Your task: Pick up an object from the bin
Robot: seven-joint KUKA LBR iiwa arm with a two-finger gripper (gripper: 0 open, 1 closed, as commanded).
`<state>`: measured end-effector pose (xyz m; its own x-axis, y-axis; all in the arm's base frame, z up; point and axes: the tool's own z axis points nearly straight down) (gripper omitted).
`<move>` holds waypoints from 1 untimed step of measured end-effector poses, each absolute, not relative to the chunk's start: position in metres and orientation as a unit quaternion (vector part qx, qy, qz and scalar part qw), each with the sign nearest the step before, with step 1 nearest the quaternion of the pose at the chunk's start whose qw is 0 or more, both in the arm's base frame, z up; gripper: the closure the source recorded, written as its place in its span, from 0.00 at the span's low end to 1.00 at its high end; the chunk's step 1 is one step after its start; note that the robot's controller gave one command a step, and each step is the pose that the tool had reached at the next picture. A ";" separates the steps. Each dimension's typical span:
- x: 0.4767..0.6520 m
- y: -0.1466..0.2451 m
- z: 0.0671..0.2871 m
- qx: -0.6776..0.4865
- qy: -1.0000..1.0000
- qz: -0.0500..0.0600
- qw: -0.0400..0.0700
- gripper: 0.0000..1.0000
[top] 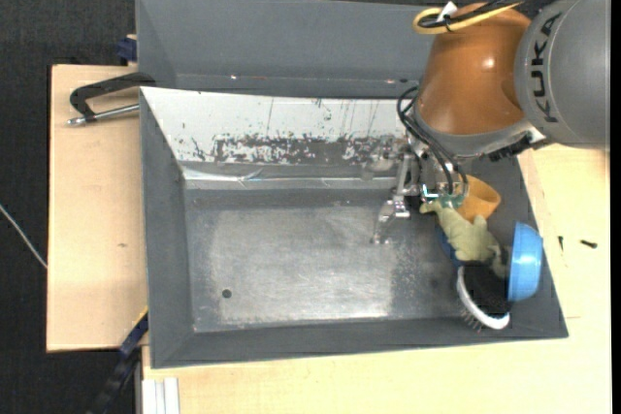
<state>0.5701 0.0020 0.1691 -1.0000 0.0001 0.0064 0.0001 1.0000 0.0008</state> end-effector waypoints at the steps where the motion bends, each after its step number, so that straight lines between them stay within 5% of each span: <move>1: 0.524 -0.077 0.121 -0.103 -0.995 0.000 0.003 0.00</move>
Offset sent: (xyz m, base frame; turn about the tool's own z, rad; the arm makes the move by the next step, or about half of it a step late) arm -0.0447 -0.0765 -0.0471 0.2021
